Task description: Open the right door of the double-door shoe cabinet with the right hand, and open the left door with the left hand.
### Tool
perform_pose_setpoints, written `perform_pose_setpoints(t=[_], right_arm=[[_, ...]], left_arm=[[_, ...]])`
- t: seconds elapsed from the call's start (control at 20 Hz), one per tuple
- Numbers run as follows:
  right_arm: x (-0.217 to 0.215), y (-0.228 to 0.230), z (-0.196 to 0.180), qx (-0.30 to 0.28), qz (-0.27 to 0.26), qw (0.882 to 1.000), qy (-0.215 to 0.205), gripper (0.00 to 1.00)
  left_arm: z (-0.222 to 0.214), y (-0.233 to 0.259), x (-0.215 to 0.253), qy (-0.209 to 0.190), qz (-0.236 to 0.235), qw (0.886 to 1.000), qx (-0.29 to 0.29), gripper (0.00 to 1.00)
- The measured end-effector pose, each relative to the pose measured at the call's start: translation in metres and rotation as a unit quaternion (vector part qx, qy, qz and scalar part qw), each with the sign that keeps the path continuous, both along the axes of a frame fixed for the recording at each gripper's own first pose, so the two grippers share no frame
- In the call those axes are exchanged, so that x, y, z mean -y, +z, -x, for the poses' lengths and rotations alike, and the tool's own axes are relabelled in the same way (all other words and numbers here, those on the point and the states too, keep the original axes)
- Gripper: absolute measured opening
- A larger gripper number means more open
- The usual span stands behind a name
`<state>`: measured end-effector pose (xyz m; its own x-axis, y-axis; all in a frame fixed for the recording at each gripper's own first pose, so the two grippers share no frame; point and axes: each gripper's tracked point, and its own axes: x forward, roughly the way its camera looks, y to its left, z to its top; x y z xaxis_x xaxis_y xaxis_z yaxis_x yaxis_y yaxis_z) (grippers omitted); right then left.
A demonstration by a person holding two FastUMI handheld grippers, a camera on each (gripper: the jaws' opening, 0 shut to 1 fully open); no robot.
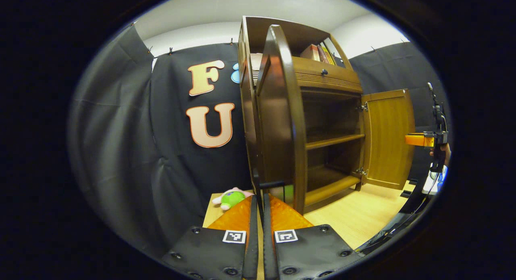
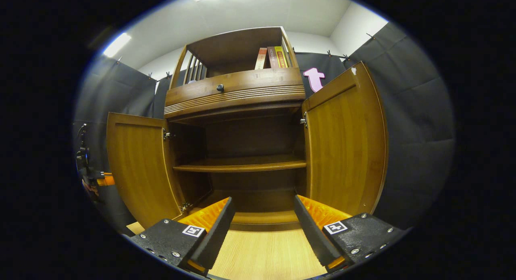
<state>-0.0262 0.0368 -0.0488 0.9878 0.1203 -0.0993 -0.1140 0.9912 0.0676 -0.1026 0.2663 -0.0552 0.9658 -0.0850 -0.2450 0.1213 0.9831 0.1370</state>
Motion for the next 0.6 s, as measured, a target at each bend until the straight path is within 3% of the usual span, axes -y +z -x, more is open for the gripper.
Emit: perform_pose_setpoints(t=[0.05, 0.15, 0.25, 0.35, 0.4, 0.6], right_arm=[[0.001, -0.004, -0.001, -0.002, 0.004, 1.000, -0.001, 1.00], [0.003, -0.006, -0.003, -0.007, 0.004, 1.000, 0.003, 1.00], [0.004, -0.006, -0.008, -0.009, -0.003, 1.000, 0.010, 1.00], [0.004, -0.008, -0.006, -0.012, -0.006, 1.000, 0.019, 1.00], [0.005, -0.007, -0.004, -0.010, -0.005, 1.000, 0.024, 0.92], [0.008, -0.001, 0.009, -0.001, 0.004, 0.999, 0.040, 0.92]], left_arm=[[0.013, 0.010, 0.007, 0.015, 0.009, 1.000, 0.011, 0.16], [0.028, 0.032, 0.036, 0.033, 0.025, 0.999, 0.036, 0.12], [0.023, 0.053, 0.081, 0.040, 0.029, 0.996, 0.069, 0.07], [0.007, 0.063, 0.126, 0.057, 0.044, 0.993, 0.095, 0.11], [-0.003, 0.061, 0.148, 0.060, 0.055, 0.991, 0.108, 0.07], [-0.035, 0.029, 0.203, 0.082, 0.073, 0.989, 0.099, 0.51]])
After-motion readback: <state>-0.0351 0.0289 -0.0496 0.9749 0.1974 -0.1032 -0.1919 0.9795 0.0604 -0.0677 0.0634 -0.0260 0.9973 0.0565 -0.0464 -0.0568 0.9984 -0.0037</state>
